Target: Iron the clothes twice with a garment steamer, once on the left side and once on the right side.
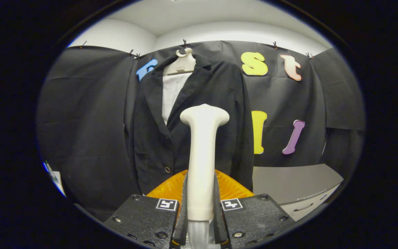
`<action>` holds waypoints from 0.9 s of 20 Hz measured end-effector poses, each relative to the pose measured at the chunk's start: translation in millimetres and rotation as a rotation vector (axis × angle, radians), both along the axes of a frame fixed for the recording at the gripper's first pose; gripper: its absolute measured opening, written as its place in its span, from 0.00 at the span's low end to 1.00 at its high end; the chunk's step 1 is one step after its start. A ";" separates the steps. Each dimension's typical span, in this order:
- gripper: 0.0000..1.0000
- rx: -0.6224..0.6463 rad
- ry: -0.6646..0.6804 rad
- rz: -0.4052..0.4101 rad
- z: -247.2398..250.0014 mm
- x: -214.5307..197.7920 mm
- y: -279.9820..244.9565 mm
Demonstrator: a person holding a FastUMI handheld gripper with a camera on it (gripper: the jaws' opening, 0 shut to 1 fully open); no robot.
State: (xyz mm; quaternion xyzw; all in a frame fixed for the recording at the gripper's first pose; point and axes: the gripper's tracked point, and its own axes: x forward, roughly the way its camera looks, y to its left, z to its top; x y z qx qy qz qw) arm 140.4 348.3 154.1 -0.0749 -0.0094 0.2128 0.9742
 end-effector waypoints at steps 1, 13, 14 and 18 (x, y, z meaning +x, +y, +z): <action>0.33 -0.006 0.009 0.001 -6.3 -2.0 -1.2; 0.33 -0.073 0.119 -0.013 -76.5 -3.6 -12.4; 0.33 -0.079 0.124 -0.013 -80.7 -4.3 -13.1; 0.33 -0.107 0.160 -0.009 -107.4 -9.7 -18.7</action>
